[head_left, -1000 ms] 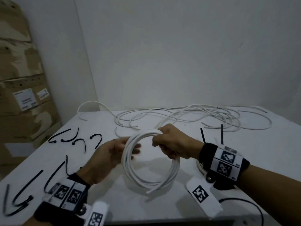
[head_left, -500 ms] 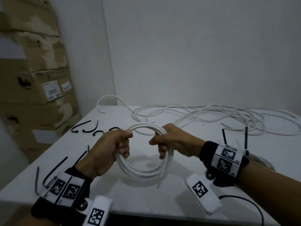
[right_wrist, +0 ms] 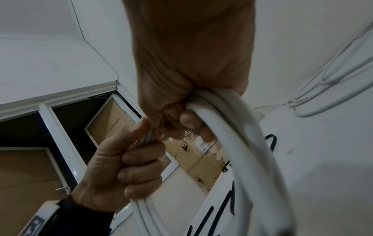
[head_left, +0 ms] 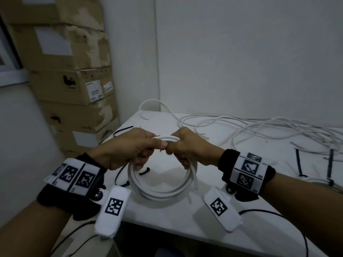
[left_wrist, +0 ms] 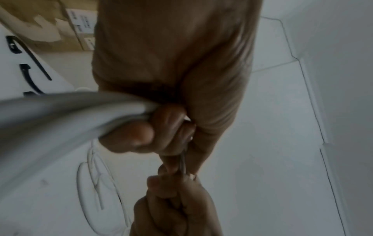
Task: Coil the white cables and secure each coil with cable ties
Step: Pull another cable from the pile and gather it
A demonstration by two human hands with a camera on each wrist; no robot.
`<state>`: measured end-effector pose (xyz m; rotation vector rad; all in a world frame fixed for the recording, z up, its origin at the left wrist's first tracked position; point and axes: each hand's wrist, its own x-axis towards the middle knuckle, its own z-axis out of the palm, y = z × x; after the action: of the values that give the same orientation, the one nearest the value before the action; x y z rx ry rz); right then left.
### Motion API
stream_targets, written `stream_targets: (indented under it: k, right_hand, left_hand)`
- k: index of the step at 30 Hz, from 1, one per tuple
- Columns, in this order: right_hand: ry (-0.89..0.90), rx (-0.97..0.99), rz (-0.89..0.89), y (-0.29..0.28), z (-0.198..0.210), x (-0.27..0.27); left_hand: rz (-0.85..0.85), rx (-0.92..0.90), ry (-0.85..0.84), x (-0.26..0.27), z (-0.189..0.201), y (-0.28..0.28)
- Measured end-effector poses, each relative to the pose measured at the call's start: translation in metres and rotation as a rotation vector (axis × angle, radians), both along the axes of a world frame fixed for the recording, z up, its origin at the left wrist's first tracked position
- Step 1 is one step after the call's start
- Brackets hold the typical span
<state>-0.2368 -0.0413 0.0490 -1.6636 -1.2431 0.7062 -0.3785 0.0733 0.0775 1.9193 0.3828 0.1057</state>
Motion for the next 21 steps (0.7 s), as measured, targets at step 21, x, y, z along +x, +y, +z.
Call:
stream_targets:
  k: [21]
  right_hand:
    - [-0.761,-0.592,0.305,0.095,-0.067,0.006]
  left_hand:
    - [0.290,-0.064,-0.011,-0.045,0.008,0.048]
